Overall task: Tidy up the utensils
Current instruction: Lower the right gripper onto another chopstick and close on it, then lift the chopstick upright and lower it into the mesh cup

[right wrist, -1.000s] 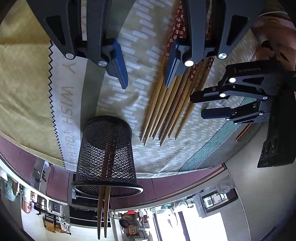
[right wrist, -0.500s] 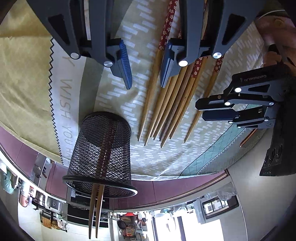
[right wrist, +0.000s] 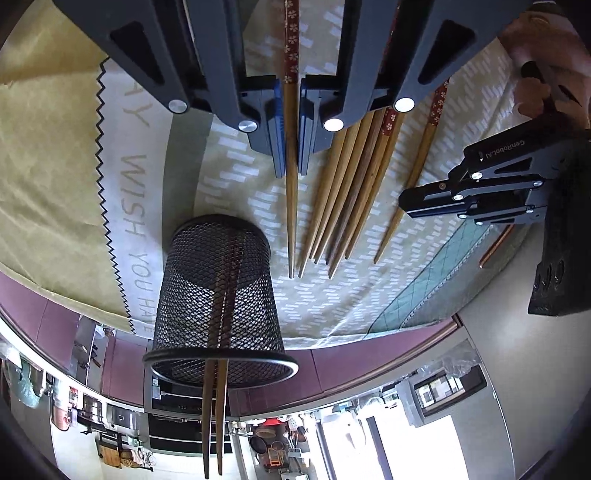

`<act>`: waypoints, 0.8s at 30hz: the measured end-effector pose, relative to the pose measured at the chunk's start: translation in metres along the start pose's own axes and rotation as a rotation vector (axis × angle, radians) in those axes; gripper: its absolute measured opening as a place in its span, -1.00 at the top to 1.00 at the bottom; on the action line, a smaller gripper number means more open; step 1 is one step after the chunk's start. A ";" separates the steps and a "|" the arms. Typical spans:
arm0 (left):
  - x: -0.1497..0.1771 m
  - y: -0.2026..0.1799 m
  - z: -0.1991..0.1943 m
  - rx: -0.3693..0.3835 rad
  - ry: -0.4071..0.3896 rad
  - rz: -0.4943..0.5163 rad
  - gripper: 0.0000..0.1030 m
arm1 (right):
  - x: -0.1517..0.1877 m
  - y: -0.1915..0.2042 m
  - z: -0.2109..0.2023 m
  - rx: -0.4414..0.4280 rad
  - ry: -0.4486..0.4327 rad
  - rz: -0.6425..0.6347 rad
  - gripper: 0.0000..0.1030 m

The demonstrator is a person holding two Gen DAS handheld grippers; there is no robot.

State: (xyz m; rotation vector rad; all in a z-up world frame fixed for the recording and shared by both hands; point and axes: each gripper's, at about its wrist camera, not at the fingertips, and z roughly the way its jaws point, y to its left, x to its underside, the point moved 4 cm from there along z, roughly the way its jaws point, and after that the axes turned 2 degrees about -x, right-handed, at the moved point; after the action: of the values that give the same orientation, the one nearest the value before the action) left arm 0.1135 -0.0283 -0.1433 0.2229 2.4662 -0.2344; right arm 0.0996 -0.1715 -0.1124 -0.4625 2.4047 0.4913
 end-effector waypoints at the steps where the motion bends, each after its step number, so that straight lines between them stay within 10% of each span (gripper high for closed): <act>1: 0.000 0.000 -0.002 0.010 -0.004 -0.001 0.96 | 0.000 0.000 -0.002 -0.011 -0.004 0.000 0.89; 5: 0.003 -0.003 -0.003 0.027 0.009 0.014 0.94 | 0.001 0.006 -0.007 -0.049 -0.007 -0.019 0.89; 9: 0.004 0.000 0.000 -0.033 0.010 0.019 0.30 | 0.002 0.007 -0.005 -0.059 0.003 -0.019 0.89; 24: 0.000 -0.012 0.000 0.008 -0.016 0.052 0.86 | 0.003 0.015 -0.001 -0.076 0.015 -0.052 0.89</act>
State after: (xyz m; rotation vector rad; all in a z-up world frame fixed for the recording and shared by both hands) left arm 0.1112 -0.0403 -0.1415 0.2871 2.4406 -0.2230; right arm 0.0905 -0.1591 -0.1100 -0.5629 2.3881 0.5598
